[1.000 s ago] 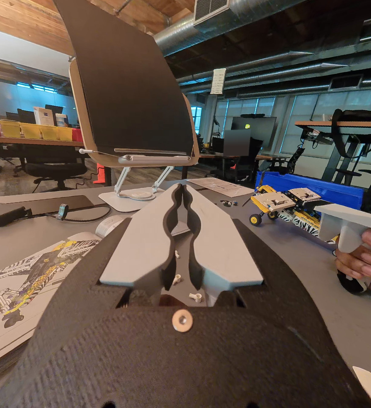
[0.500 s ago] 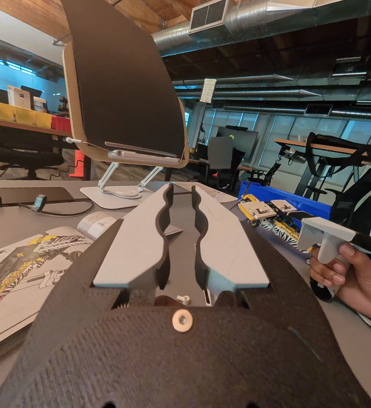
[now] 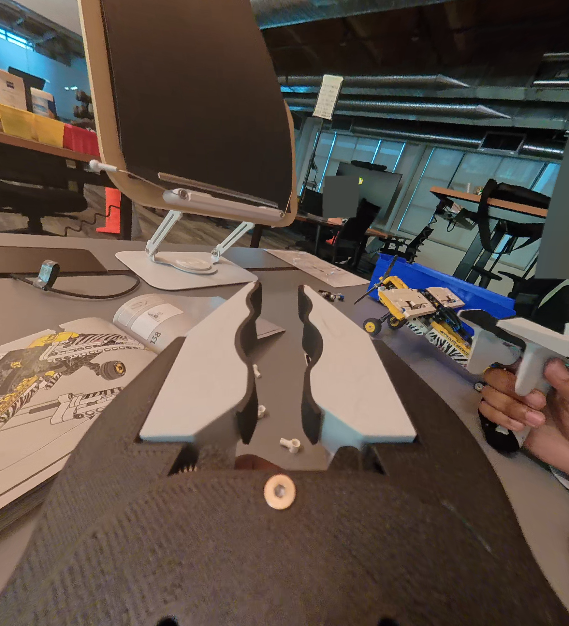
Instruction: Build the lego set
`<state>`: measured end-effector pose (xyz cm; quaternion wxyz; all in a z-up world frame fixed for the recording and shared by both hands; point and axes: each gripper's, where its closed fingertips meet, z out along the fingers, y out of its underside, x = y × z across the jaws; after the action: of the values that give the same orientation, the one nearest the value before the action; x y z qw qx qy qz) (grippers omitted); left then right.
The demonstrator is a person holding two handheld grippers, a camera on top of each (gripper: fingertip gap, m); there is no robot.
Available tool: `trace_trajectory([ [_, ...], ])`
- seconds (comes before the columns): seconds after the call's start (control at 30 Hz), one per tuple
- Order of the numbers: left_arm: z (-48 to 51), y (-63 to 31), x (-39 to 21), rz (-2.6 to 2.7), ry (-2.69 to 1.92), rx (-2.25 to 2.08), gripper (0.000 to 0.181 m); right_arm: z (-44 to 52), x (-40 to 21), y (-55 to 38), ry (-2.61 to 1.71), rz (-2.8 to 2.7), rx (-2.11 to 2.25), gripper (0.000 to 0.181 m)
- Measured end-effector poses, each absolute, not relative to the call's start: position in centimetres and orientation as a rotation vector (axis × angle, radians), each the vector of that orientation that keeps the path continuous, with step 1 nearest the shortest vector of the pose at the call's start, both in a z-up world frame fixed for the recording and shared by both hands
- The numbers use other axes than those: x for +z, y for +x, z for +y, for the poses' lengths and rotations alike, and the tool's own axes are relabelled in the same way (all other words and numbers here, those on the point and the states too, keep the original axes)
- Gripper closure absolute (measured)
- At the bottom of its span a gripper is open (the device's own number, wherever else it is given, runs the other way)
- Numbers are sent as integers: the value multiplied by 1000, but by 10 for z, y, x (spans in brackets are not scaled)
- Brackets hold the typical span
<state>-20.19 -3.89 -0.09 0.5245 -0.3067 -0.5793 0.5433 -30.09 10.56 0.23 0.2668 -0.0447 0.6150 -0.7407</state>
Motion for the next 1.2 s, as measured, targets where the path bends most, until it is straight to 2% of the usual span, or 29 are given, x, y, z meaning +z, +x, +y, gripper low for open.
trace_trajectory([
  [0.3, -41, -218, -23, -1503, -909, 1350, 161, 100, -2, -274, -428, 1816, -2100, 156],
  [0.53, -45, -217, -23, -1511, -899, 1351, 161, 106, -1, -274, -361, 1737, -2017, 155],
  [0.7, -42, -211, -11, -1468, -882, 1403, 161, 111, -1, -276, -348, 1726, -2027, 155],
  [0.9, -28, -195, 33, -1363, -783, 1566, 158, 113, -5, -266, -442, 1780, -2070, 155],
  [1.1, 8, -229, 15, -1368, -871, 1232, 149, 113, -7, -262, -480, 1800, -2091, 155],
  [1.2, 17, -247, -25, -1526, -922, 962, 142, 111, -7, -263, -472, 1799, -2089, 155],
])
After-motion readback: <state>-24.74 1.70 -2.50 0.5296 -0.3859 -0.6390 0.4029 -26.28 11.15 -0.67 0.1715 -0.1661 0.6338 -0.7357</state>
